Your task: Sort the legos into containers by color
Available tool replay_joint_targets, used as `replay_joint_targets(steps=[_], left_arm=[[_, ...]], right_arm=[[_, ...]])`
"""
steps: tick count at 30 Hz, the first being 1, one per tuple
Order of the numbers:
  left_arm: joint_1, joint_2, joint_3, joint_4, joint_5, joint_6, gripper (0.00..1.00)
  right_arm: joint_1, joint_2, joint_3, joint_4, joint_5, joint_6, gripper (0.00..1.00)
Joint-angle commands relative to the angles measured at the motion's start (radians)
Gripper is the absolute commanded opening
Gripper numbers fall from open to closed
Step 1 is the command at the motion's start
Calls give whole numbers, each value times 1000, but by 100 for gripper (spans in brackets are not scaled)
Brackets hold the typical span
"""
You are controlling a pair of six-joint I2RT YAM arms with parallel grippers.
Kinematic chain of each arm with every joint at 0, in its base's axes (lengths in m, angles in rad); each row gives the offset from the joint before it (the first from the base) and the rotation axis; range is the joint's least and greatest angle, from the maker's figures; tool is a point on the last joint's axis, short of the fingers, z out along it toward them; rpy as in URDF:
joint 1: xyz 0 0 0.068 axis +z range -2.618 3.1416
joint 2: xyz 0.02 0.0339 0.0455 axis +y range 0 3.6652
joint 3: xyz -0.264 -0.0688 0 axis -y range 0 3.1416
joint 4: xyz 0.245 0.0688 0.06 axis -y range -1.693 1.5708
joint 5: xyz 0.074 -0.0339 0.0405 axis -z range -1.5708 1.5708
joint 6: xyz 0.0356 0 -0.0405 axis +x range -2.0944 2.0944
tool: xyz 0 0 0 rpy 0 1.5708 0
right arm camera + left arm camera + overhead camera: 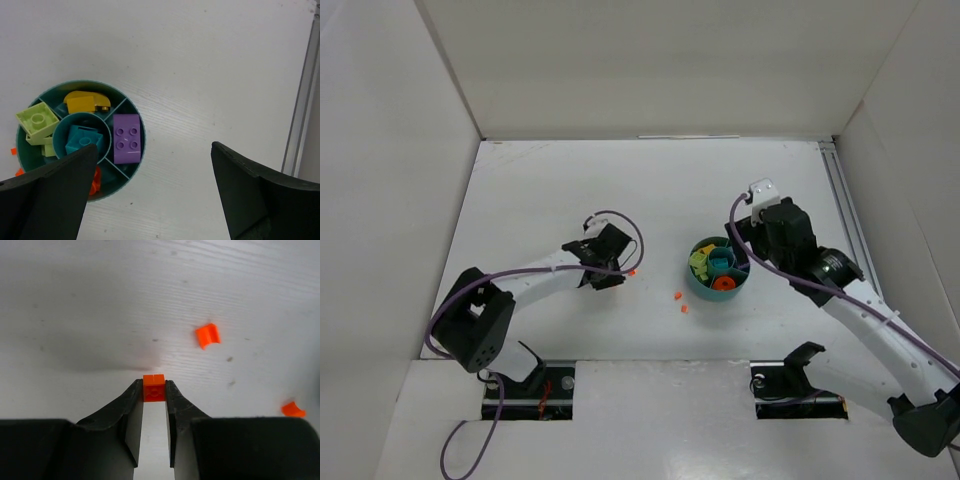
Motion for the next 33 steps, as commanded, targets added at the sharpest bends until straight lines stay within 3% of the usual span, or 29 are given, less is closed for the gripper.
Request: replay_joint_targets(steps=[1, 8, 16, 22, 33], left_arm=[[-106, -19, 126, -18, -62, 26, 4], [-322, 55, 422, 48, -124, 217, 4], [-410, 257, 723, 148, 19, 457, 4], [-450, 412, 898, 117, 47, 509, 5], [-468, 458, 885, 92, 45, 538, 8]], right_arm=[[-30, -79, -9, -30, 84, 30, 99], [-106, -222, -20, -143, 239, 79, 99], [-124, -290, -29, -214, 313, 91, 99], [-124, -311, -29, -235, 322, 116, 99], [-124, -371, -26, -278, 411, 200, 99]])
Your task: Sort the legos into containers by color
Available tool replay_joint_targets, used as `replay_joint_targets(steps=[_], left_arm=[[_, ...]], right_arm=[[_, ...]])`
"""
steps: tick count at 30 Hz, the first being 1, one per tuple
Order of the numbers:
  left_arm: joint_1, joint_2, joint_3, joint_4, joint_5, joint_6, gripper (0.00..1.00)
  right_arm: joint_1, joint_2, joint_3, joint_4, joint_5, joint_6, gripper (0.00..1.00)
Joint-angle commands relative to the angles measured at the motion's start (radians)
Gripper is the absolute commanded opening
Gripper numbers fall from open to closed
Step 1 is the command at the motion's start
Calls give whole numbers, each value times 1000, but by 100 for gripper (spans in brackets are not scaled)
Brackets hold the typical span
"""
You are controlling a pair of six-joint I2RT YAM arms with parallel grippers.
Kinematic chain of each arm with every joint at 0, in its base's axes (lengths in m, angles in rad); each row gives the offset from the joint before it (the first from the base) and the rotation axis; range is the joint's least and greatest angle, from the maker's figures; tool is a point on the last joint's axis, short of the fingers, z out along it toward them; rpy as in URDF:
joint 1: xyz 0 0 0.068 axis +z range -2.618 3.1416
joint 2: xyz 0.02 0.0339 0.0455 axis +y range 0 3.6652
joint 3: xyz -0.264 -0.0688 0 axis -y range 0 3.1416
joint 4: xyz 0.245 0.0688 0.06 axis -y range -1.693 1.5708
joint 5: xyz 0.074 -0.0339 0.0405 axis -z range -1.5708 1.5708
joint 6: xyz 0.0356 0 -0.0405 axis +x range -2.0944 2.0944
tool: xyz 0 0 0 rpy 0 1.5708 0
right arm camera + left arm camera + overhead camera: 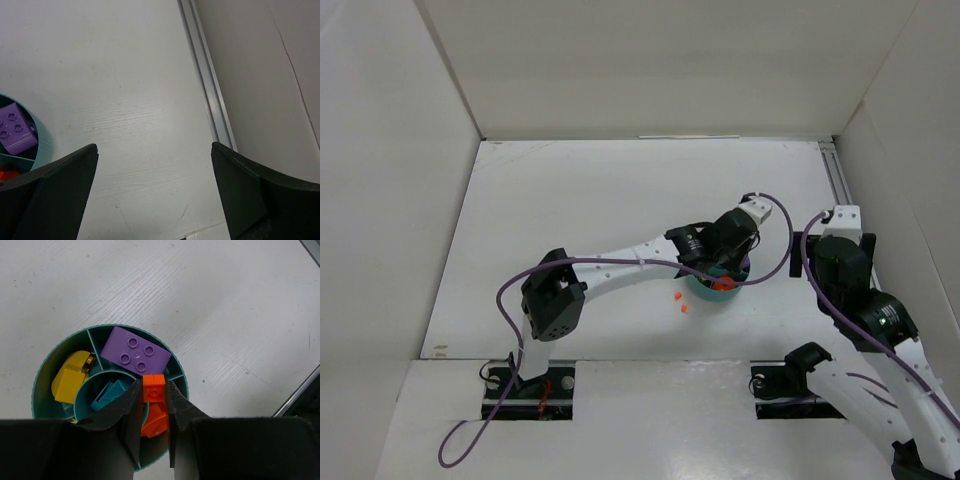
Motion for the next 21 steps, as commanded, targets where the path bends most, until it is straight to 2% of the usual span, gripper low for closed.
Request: replay_joint_targets(steps=[1, 11, 16, 19, 21], left_arm=[[-19, -26, 7, -6, -20, 31, 8], [-30, -27, -24, -36, -38, 33, 11], [-30, -27, -33, -25, -28, 33, 17], [-30, -27, -33, -25, -18, 33, 17], [-30, -27, -33, -25, -18, 33, 21]], right_arm=[[-5, -41, 7, -1, 47, 41, 99], [-5, -51, 7, -12, 57, 50, 99], [-5, -51, 7, -21, 57, 50, 99], [-5, -51, 7, -21, 57, 50, 99], [-5, -51, 7, -21, 57, 50, 99]])
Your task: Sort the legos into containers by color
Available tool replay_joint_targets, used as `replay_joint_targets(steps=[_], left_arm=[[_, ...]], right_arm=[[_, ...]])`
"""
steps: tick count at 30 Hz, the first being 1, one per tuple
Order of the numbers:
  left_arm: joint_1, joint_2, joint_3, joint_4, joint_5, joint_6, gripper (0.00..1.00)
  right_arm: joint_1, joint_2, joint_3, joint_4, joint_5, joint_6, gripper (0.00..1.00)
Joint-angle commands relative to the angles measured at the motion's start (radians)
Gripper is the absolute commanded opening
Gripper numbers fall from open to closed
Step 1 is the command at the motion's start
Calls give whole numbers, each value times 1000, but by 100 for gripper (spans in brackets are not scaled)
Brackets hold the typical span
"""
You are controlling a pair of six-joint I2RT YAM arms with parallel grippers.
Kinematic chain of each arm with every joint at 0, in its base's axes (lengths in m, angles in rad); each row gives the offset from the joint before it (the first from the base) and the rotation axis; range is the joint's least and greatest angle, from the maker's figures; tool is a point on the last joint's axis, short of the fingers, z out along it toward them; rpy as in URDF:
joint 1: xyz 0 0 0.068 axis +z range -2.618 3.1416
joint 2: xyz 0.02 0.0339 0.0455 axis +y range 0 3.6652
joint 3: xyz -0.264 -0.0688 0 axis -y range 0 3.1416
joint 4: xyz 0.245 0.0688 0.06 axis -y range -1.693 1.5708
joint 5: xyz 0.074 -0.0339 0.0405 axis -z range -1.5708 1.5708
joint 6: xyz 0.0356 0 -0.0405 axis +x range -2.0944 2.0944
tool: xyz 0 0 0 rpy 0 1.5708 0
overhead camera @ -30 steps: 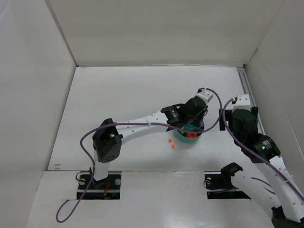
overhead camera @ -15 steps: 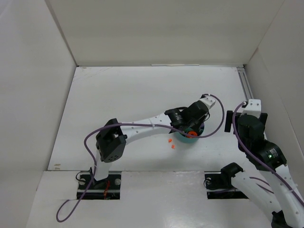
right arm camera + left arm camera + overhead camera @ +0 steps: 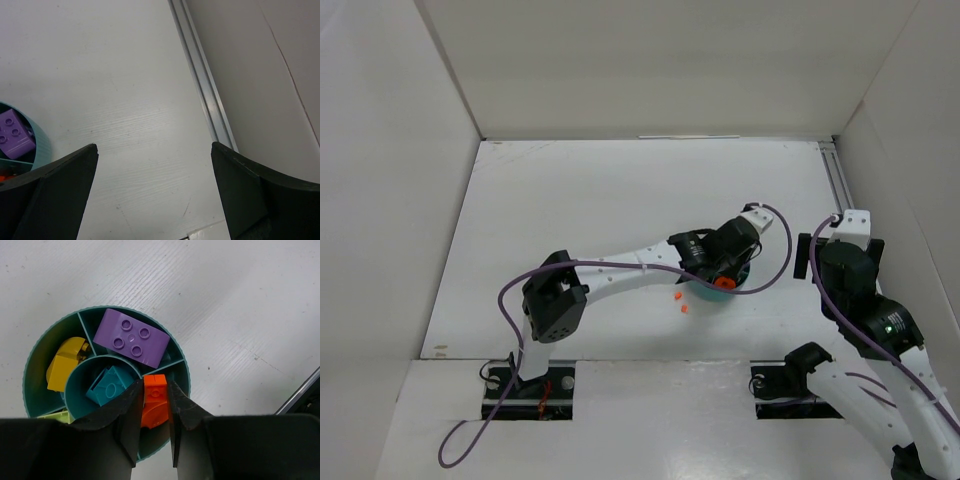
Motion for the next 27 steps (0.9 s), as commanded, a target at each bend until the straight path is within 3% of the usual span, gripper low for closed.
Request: replay_joint_targets(steps=[1, 5, 16, 19, 23, 25, 27], left_arm=[[-5, -27, -10, 1, 1, 8, 23], [-5, -38, -21, 1, 10, 8, 35], [-5, -102, -30, 51, -59, -11, 37], [-5, -160, -59, 96, -111, -11, 42], [44, -274, -111, 115, -123, -53, 72], [111, -311, -163, 102, -110, -136, 80], [167, -382, -218, 78, -110, -193, 81]], right_arm=[[-5, -4, 7, -1, 21, 12, 99], [-5, -4, 7, -1, 21, 12, 99], [-5, 5, 7, -1, 21, 12, 99], [-5, 14, 19, -1, 10, 12, 99], [-5, 52, 54, 83, -129, -133, 99], [-5, 109, 54, 123, -218, -234, 99], [-5, 151, 63, 184, -359, -293, 99]])
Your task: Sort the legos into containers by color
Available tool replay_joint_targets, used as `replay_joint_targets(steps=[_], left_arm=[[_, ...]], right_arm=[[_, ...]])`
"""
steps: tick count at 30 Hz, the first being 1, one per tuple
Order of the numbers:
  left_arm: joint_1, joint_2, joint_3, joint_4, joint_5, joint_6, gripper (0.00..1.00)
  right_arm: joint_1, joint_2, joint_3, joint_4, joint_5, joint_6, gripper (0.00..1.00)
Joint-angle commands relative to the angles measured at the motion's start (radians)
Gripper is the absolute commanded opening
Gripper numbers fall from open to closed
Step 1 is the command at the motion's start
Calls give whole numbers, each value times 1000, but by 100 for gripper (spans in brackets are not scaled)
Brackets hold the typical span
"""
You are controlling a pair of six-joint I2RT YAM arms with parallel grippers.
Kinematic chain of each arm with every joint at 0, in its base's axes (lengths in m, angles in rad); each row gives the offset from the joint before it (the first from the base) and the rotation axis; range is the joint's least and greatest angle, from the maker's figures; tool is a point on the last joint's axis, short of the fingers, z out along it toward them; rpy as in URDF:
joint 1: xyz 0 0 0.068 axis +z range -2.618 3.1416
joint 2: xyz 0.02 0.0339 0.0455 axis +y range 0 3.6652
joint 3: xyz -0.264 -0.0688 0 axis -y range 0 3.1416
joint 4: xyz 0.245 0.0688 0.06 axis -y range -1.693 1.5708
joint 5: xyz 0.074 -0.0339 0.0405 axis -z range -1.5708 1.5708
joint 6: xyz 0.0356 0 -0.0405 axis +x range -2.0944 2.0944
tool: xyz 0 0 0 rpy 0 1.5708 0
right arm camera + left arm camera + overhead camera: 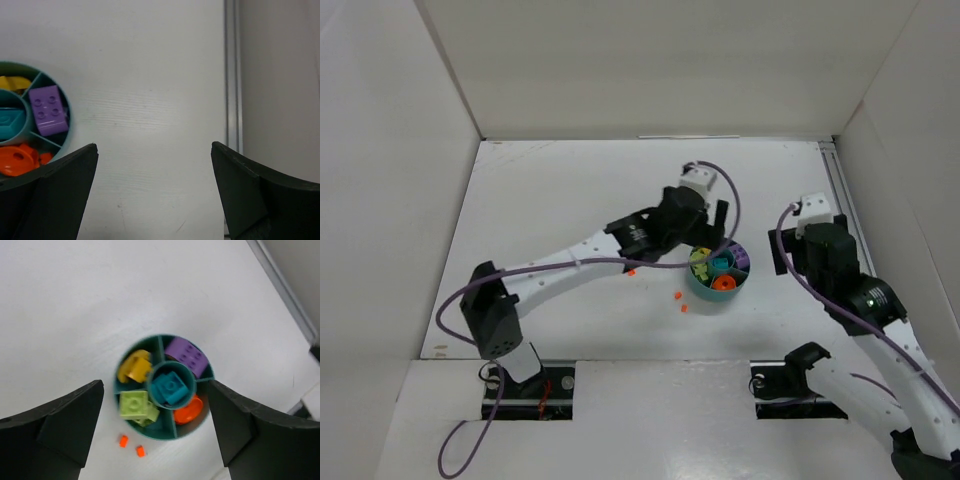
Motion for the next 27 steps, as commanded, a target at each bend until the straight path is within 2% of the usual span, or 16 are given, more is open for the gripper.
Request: replay_joint_targets(steps=[1, 2, 3, 5, 6, 10, 11, 15, 21, 23, 25, 27], left_arm=[[135, -144, -129, 6, -31, -127, 82], [164, -178, -174, 6, -31, -153, 89], [221, -249, -261, 6, -14, -194, 91], [270, -327, -347, -3, -14, -239, 94], [295, -362, -387, -30, -51, -266, 100], [453, -527, -541, -148, -74, -412, 100], [524, -549, -587, -174, -74, -471, 100], [651, -638, -686, -257, -62, -562, 100], [660, -764, -747, -277, -88, -589, 100], [660, -776, -747, -293, -101, -579, 100], [660, -776, -757, -304, -102, -579, 100], [660, -776, -768, -293, -69, -570, 100]], right_arm=[[-5, 81, 37, 152, -242, -192, 99], [-5, 93, 37, 170, -301, -204, 99], [15, 103, 37, 219, -323, -238, 99], [56, 126, 47, 259, -339, -249, 99], [84, 139, 47, 271, -327, -263, 99], [289, 271, 94, 310, -273, -283, 99], [320, 341, 108, 334, -262, -274, 99], [445, 507, 119, 454, -248, -211, 99], [491, 711, 142, 624, -331, -91, 86], [503, 794, 166, 624, -331, -36, 85], [529, 881, 209, 634, -331, 1, 77], [541, 941, 244, 634, -331, 10, 75]])
